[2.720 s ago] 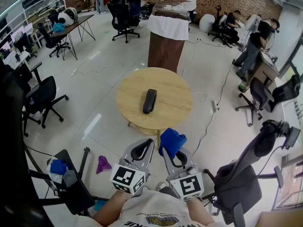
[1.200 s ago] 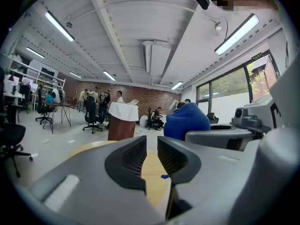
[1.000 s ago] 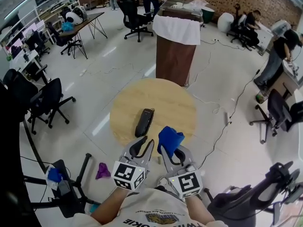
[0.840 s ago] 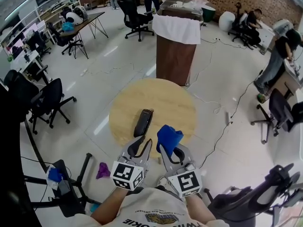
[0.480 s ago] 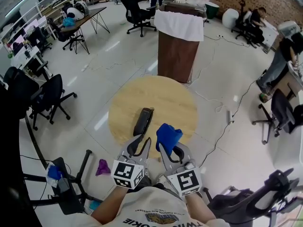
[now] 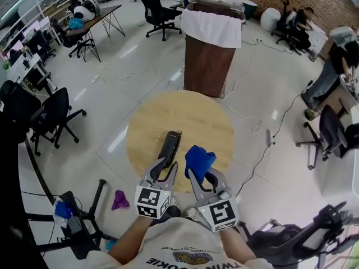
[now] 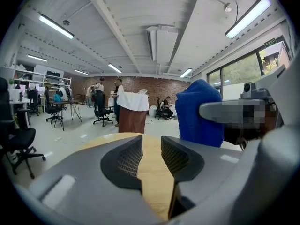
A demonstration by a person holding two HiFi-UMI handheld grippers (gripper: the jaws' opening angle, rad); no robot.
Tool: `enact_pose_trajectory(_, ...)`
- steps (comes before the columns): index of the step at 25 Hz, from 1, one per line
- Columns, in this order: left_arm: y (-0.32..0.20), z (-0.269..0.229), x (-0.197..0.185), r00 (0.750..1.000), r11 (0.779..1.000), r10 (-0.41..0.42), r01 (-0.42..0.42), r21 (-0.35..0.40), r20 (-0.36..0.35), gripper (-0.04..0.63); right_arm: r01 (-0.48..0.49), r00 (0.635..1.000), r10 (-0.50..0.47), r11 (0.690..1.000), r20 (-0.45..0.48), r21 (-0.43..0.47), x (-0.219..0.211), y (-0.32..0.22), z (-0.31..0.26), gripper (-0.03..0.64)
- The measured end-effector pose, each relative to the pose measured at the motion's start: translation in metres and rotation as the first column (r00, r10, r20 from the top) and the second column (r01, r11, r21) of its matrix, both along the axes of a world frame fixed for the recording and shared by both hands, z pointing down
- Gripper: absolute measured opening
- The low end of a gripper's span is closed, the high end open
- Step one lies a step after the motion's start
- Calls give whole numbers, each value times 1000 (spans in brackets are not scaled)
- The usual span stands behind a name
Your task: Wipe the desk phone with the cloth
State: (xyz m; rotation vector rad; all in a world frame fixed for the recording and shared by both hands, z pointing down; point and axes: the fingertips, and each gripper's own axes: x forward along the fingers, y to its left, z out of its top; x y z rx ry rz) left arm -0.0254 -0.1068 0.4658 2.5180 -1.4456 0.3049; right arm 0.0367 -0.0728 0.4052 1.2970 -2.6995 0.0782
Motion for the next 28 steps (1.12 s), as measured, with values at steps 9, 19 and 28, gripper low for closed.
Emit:
enact_pose_trajectory(9, -34, 59, -20, 996, 992, 1, 10, -130, 84, 160, -17, 1000, 16, 999, -15, -30, -11, -23, 14, 58)
enact_pose_trajectory(19, -76, 149, -33, 965, 947, 80, 5, -322, 249, 199, -47, 999, 45, 997, -27, -59, -14, -45, 27, 60)
enact_pose_trajectory(28, -92, 185, -30, 922, 907, 136, 32, -421, 362, 236, -70, 997, 68, 995, -33, -76, -8, -61, 34, 60)
